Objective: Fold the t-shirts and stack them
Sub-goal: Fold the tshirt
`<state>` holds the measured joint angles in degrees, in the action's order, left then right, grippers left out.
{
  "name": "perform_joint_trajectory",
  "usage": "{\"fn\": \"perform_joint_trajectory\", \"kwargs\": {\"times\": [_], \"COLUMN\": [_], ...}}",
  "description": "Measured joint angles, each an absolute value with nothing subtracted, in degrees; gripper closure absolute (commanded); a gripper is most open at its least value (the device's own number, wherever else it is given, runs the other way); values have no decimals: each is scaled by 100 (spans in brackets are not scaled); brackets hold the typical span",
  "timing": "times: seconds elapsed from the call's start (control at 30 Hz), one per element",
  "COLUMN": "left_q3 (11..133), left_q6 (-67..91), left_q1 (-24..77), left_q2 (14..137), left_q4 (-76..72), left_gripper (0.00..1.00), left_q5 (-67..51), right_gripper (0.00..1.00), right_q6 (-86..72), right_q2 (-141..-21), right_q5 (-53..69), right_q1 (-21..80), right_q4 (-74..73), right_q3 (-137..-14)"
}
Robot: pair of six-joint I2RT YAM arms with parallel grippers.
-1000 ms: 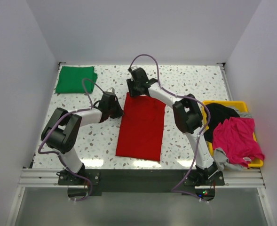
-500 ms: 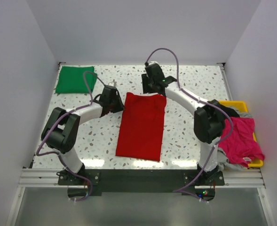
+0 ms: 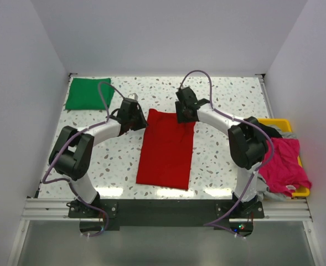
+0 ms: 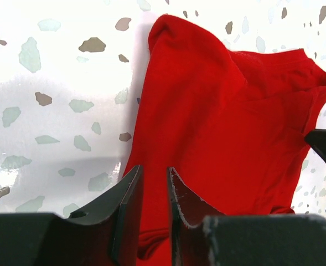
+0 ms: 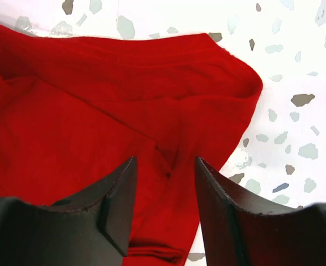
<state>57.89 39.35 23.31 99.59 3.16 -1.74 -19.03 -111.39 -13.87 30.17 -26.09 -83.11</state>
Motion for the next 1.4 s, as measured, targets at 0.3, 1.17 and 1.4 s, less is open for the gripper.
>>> {"fn": "perform_joint_trajectory", "kwargs": {"times": [0.3, 1.17, 1.4], "left_q3": [5808, 5808, 5808], "left_q6": [3935, 3938, 3938], "left_q1": [2331, 2329, 2329], "left_q2": [10064, 10300, 10353], "left_q4": [316, 294, 285], "left_gripper": [72, 73, 73], "left_q5": [-180, -233, -235], "right_gripper": [63, 79, 78], "right_q6": [-1905, -1990, -1990], "right_q2": [-11314, -11161, -11172], "right_q5": [-1387, -1402, -1400], "right_q1": [3037, 3151, 3151], "right_q4": [-2523, -2589, -2639], "right_q3": [-8311, -8200, -8200]}}
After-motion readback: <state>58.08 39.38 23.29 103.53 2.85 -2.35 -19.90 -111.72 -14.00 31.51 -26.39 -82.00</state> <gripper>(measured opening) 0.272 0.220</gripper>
